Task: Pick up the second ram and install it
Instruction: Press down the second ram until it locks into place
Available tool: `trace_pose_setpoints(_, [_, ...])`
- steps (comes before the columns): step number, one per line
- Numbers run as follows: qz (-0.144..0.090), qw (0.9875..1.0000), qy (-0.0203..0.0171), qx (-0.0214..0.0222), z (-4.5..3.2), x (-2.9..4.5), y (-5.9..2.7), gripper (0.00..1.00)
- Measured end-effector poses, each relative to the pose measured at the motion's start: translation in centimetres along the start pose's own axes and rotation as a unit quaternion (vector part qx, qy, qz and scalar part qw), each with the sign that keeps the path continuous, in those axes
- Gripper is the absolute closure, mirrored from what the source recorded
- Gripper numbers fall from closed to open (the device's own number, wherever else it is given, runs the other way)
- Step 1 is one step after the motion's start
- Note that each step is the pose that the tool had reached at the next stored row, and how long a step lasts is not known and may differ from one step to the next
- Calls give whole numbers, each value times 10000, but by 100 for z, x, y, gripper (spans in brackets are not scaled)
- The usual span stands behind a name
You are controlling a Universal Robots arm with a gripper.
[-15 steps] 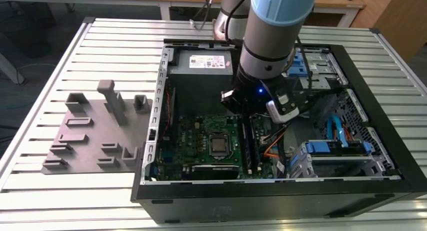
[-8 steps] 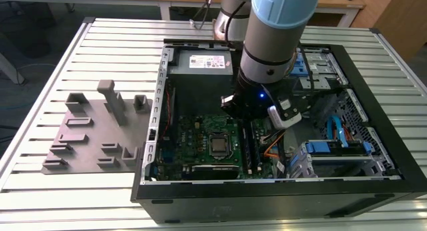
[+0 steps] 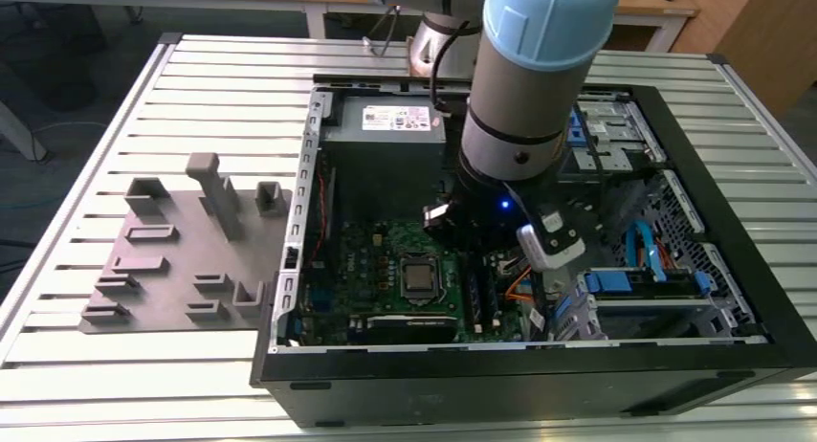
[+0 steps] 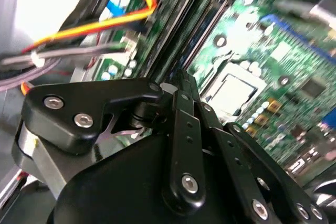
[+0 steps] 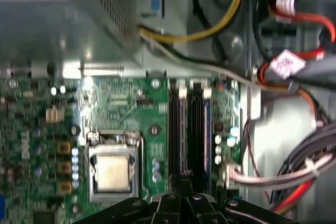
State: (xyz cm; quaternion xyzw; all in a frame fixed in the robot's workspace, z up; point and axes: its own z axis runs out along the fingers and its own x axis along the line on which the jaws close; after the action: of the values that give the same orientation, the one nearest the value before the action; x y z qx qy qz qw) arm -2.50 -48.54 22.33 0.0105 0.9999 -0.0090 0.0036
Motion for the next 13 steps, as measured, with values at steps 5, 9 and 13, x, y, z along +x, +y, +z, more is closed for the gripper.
trace_pose_setpoints(5, [0, 10000, 1, 20, 37, -1, -89, 93])
trace_pose_setpoints(9, [0, 10000, 0, 17, 68, -1, -100, 93])
trace_pose_setpoints(13, [0, 10000, -1, 15, 62, -2, -101, 93])
